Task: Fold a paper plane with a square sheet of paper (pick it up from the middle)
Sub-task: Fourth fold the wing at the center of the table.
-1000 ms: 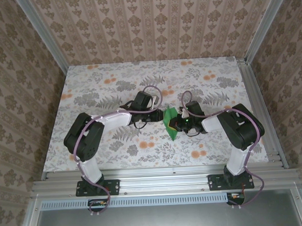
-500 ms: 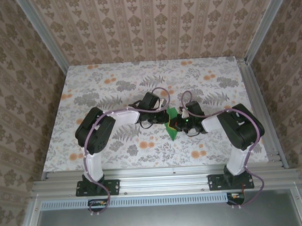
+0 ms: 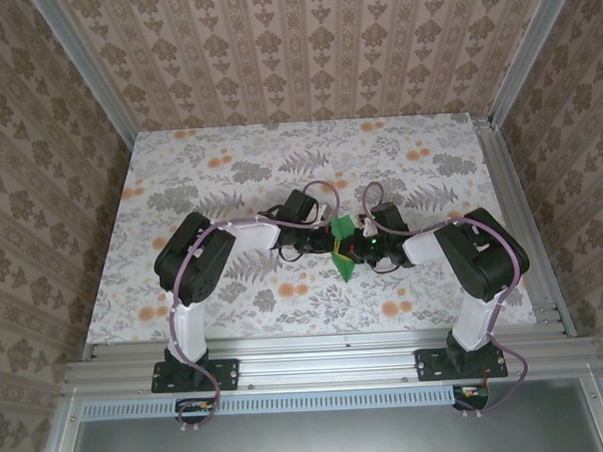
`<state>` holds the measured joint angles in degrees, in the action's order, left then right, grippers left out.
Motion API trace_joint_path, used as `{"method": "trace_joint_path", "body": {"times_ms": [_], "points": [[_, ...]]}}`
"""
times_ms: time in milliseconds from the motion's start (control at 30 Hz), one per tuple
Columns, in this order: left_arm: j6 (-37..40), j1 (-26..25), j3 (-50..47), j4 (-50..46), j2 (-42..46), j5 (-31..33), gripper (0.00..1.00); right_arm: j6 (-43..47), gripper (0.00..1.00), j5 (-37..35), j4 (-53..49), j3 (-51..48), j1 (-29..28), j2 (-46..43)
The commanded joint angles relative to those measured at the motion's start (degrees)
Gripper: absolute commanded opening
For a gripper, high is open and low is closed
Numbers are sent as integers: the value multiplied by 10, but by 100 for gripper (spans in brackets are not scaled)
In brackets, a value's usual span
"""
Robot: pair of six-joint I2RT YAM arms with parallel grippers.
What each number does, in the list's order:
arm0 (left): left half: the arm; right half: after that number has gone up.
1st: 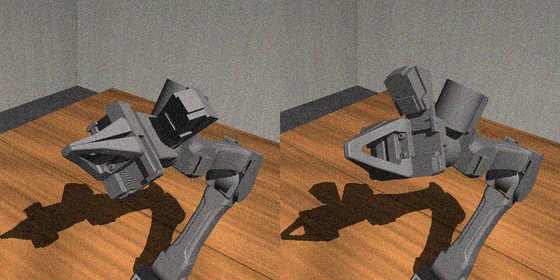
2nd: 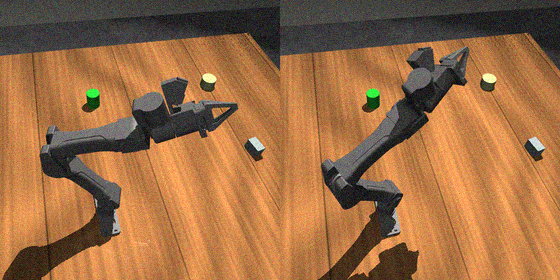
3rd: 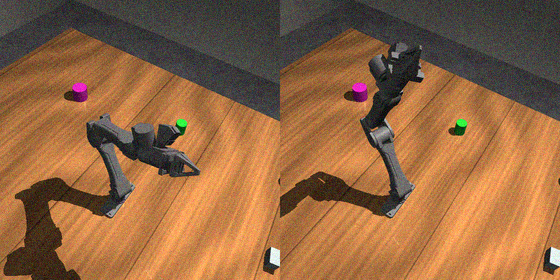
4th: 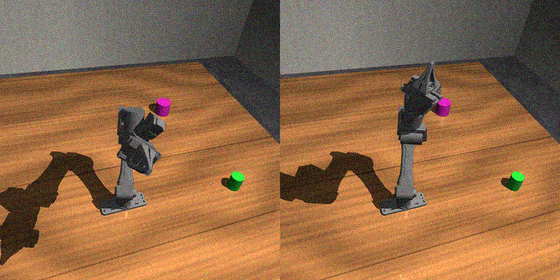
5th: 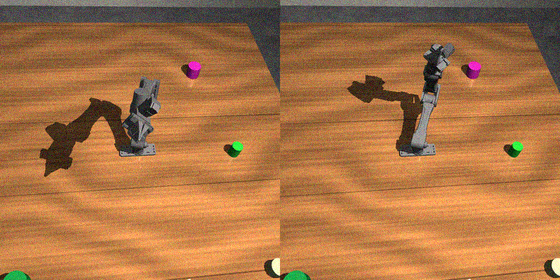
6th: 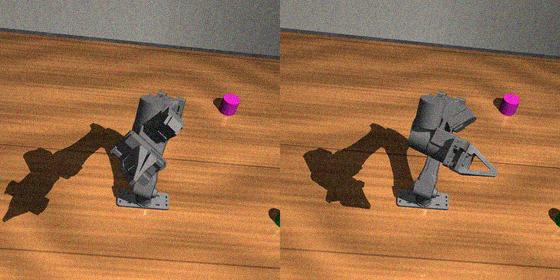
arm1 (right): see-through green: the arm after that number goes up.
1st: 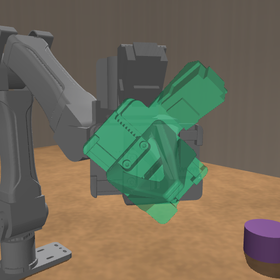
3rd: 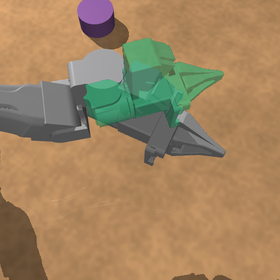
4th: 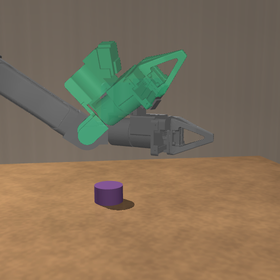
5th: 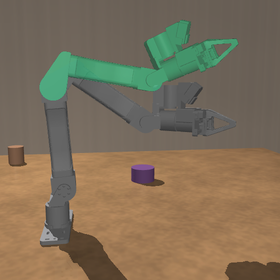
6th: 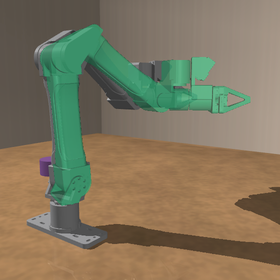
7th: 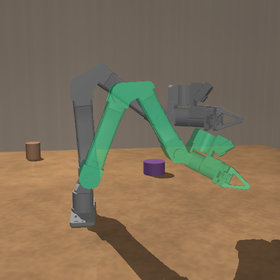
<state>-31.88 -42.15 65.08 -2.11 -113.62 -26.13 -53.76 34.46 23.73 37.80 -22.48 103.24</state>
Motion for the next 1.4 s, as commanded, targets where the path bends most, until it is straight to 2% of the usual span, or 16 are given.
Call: {"method": "trace_joint_path", "body": {"times_ms": [0,300,633,1367], "points": [[24,3,-14,-36,-18,6,5,13,0,-27,-82,-23,-5,3],[62,3,6,-98,-35,46,4,13,0,-24,-82,-22,-5,-41],[67,3,2,-98,-56,46,3,0,1,-29,-91,-68,-5,-106],[77,4,9,-109,-66,38,2,-37,4,8,-8,-68,-14,-83]]}}
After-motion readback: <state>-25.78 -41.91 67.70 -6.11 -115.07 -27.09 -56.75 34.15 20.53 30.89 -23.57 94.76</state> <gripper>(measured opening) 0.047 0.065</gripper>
